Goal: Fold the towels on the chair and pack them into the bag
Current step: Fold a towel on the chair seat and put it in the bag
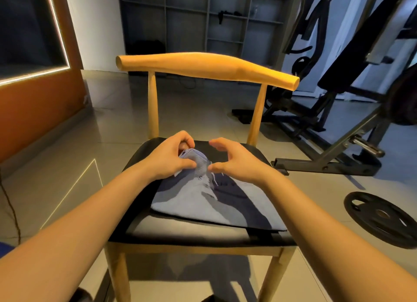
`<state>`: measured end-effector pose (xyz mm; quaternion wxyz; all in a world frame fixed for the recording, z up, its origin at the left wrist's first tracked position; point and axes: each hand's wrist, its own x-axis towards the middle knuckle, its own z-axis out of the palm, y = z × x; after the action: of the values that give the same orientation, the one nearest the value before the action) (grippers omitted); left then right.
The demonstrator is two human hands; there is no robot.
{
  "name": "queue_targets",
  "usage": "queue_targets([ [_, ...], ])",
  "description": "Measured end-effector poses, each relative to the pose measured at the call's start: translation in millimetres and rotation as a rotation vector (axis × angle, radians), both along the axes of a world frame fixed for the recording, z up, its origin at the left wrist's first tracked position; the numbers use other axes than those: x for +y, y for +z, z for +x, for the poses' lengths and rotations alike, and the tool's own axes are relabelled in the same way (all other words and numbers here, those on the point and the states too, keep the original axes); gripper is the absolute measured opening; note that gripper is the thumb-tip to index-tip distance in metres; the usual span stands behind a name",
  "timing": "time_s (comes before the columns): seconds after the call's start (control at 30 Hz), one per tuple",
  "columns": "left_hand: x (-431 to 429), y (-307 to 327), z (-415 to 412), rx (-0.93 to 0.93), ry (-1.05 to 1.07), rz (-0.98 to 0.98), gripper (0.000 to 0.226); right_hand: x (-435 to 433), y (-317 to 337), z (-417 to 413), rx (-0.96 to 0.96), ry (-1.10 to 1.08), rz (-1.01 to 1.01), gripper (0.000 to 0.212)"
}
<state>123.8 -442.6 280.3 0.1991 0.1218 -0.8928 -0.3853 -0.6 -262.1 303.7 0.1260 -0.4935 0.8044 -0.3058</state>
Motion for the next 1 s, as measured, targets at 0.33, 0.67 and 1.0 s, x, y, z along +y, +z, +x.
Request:
queue_targets([
  [0.33, 12.8, 20.0, 11.7, 0.023, 0.081, 0.27, 0.048, -37.7, 47.2, -20.8, -0.127, 0.142, 0.045, 0.023],
  [0.67, -15.9, 73.9, 12.4, 0.068, 0.206, 0.515, 0.016, -12.2, 93.7, -63.1, -0.217, -0.083, -0.311, 0.019],
  [1.0, -2.9, 132.6, 1.2, 0.473, 0.151, 0.01, 0.015, 21.1, 123.9, -75.0, -0.197, -0.167, -0.609, 0.028],
])
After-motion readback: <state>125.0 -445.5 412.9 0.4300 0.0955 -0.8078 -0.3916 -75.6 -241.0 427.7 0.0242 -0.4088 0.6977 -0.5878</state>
